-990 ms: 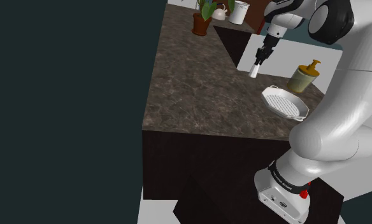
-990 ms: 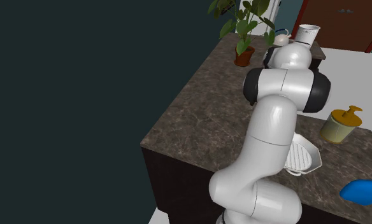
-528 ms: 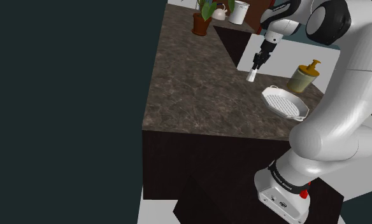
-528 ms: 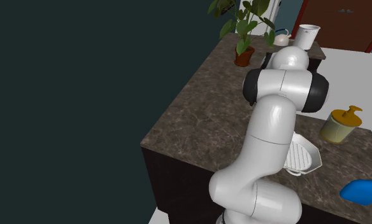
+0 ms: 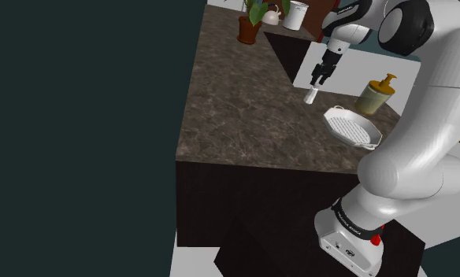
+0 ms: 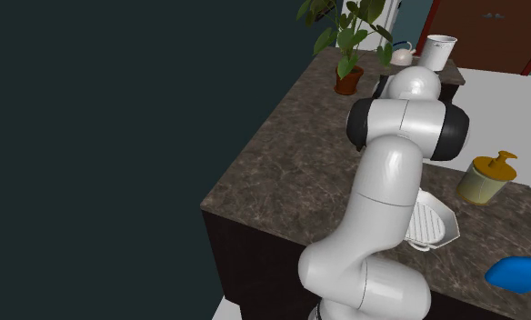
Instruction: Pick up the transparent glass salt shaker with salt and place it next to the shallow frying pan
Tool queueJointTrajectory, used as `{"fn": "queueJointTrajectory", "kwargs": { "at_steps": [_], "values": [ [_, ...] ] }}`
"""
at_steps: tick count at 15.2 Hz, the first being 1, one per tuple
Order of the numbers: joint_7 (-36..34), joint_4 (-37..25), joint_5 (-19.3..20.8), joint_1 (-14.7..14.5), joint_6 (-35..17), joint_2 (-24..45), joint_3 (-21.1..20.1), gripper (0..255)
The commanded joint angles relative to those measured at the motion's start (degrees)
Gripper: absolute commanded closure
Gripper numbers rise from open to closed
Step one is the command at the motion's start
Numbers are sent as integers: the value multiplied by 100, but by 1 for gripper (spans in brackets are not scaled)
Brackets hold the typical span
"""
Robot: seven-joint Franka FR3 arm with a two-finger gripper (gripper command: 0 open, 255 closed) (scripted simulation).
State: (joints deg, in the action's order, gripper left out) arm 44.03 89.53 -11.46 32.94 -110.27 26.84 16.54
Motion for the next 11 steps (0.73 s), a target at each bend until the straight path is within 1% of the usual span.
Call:
{"fn": "queueJointTrajectory", "kwargs": {
  "at_steps": [1,4,8,11],
  "values": [
    [0,0,0,0,0,0,0,0],
    [0,0,0,0,0,0,0,0],
    [-52,-586,59,48,678,-99,37,0],
    [-52,-586,59,48,678,-99,37,0]
  ]
}}
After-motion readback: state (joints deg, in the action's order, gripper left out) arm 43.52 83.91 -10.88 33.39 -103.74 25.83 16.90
